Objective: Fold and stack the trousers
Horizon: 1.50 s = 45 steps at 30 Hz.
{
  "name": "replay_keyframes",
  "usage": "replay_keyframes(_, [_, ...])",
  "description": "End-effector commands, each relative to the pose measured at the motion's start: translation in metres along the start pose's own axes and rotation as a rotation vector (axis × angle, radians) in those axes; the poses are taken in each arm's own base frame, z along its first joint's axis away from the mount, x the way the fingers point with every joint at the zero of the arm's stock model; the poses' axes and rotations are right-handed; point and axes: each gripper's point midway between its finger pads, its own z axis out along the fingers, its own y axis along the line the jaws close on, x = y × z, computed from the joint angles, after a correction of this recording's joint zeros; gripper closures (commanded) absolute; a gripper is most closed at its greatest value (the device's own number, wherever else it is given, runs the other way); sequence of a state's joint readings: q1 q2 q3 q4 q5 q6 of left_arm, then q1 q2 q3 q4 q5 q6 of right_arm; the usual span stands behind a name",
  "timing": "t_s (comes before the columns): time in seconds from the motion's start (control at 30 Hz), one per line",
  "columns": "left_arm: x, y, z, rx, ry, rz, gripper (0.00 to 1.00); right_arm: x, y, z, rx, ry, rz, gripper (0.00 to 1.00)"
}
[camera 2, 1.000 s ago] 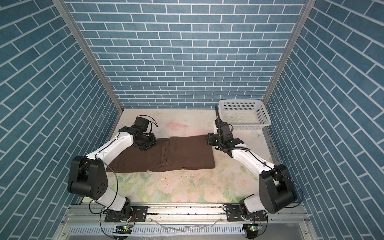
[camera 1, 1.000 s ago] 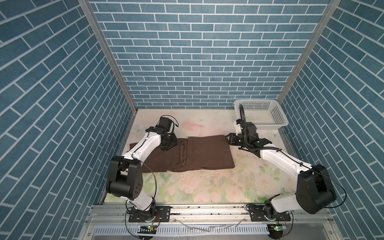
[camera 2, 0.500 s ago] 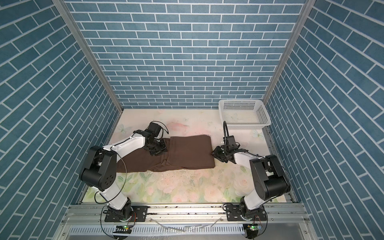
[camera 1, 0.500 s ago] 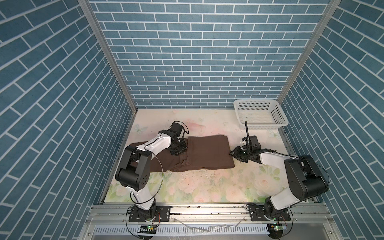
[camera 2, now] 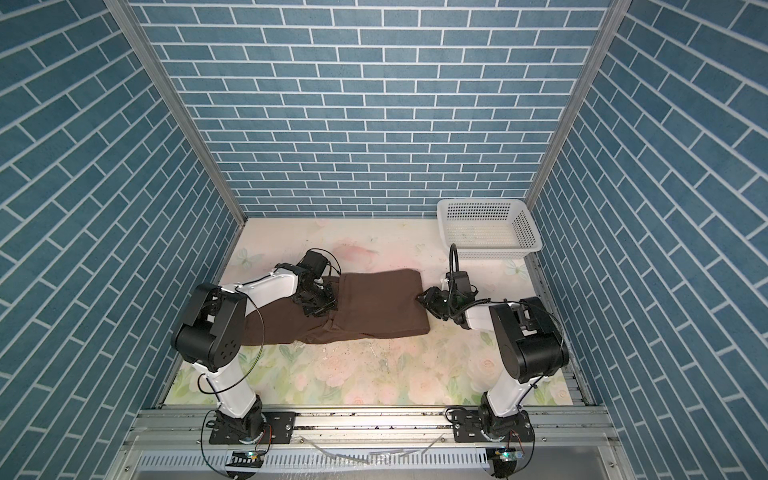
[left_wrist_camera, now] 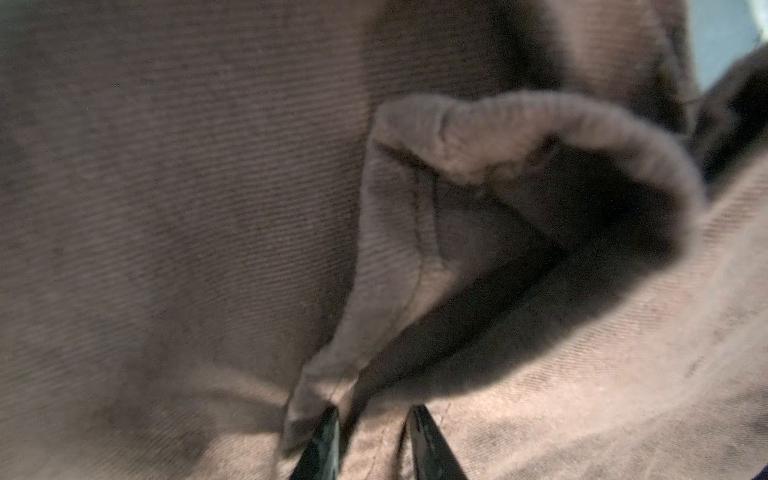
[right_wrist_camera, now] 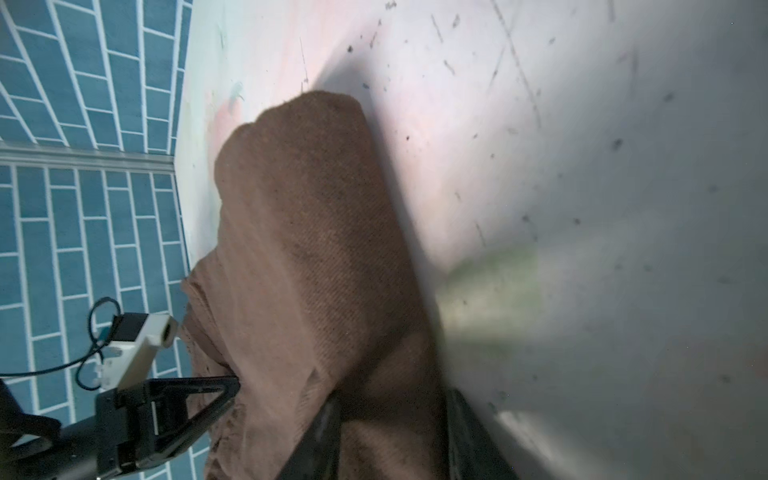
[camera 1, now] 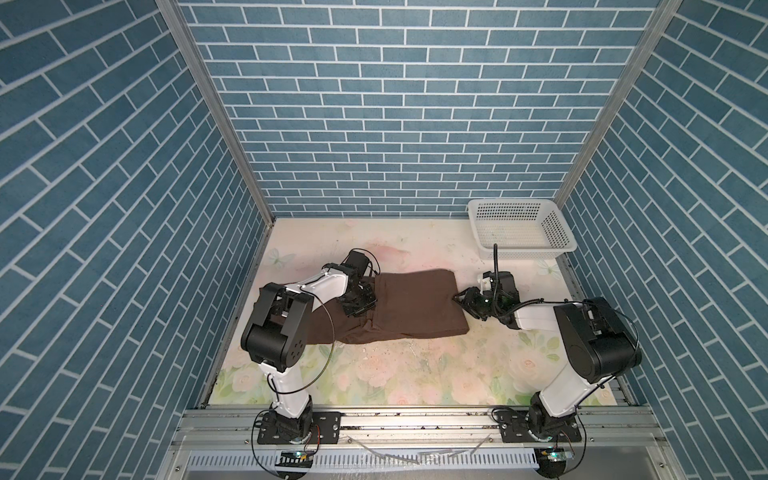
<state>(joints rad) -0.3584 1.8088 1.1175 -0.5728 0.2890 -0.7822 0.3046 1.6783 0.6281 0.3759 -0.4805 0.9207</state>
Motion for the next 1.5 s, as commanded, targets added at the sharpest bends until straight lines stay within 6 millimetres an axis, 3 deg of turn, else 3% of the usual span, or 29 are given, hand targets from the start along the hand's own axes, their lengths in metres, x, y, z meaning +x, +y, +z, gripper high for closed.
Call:
replay_keyframes(0.0, [0.001,0.009,0.003,-0.048,0.014,-0.015,0.68,0.008,-0.023,-0.008,0.102,-0.004,0.049,0.5])
replay_keyframes(0.13, [0.0,0.008,0.006,-0.049,0.019,-0.017,0.68,-0.006,-0.021,-0.026,0.207,-0.041,-0.041,0.45])
replay_keyframes(0.37, [0.002,0.008,0.012,-0.044,0.035,-0.015,0.68,-0.013,-0.014,-0.017,0.19,-0.019,-0.063,0.46])
replay_keyframes(0.5, [0.003,0.012,0.011,-0.052,0.033,-0.016,0.69,-0.016,0.006,-0.015,0.122,-0.038,-0.092,0.65])
replay_keyframes(0.63, [0.005,0.015,0.013,-0.053,0.04,-0.02,0.69,-0.019,0.034,-0.016,0.076,-0.034,-0.139,1.0])
replay_keyframes(0.83, [0.007,0.021,0.009,-0.071,0.027,-0.028,0.7,-0.004,0.056,-0.005,0.081,0.025,-0.232,1.0])
replay_keyframes(0.9, [0.008,0.026,0.008,-0.087,0.024,-0.032,0.7,0.002,0.052,0.004,0.091,0.055,-0.225,1.0])
replay_keyframes(1.1, [0.009,0.031,0.002,-0.105,0.001,-0.036,0.71,0.016,0.012,0.025,0.158,0.102,-0.169,1.0])
replay_keyframes(1.17, [0.01,0.034,0.004,-0.099,-0.008,-0.049,0.71,0.016,-0.002,0.022,0.215,0.104,-0.168,1.0])
replay_keyframes(1.33, [0.015,0.04,0.011,-0.106,0.011,-0.052,0.71,0.008,-0.017,0.013,0.271,0.1,-0.215,1.0])
replay_keyframes(1.47, [0.017,0.054,0.011,-0.162,0.019,-0.041,0.73,-0.009,-0.026,-0.016,0.386,0.056,-0.322,1.0])
